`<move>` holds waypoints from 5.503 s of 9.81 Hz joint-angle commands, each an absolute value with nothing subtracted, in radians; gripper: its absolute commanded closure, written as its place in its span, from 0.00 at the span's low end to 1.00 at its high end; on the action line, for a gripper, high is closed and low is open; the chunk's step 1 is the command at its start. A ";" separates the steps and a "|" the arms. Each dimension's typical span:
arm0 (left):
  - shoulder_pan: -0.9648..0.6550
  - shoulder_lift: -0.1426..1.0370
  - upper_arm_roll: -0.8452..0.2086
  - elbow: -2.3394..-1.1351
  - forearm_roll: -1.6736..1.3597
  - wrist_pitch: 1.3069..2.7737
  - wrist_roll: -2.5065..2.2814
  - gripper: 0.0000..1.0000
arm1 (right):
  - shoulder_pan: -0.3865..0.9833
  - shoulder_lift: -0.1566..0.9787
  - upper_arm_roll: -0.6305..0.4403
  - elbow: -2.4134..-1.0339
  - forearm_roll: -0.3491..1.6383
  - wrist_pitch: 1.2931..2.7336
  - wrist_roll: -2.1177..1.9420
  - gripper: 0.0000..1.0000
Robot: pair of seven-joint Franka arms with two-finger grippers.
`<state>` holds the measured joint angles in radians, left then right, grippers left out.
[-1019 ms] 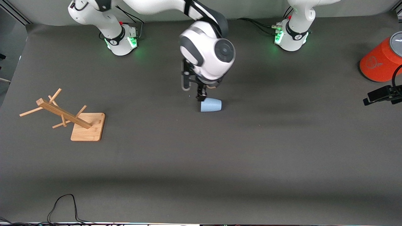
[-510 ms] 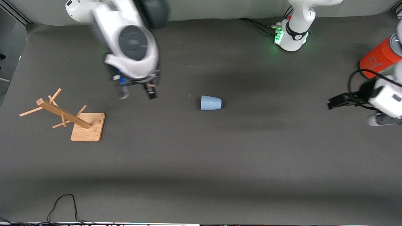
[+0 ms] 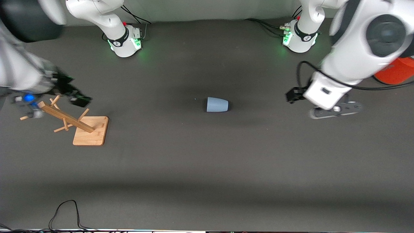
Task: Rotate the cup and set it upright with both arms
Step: 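Retract the right gripper while the left gripper reaches the cup, then grasp the cup rim with the left gripper, then rotate the cup upright with the left gripper and set it down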
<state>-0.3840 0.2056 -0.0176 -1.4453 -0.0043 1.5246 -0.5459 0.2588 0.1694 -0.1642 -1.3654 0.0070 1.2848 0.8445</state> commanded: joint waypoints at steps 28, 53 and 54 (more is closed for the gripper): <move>-0.901 0.717 -0.002 -1.147 0.214 1.540 -1.316 1.00 | 0.032 0.057 -0.081 -1.612 -0.034 1.675 -0.026 0.00; -0.862 0.421 -0.002 -1.756 0.135 2.180 -1.559 0.00 | 0.032 0.052 -0.081 -1.597 0.026 1.637 -0.021 0.00; -0.848 0.398 0.002 -1.735 0.132 2.116 -1.443 0.00 | 0.032 0.052 -0.081 -1.597 0.026 1.637 -0.021 0.00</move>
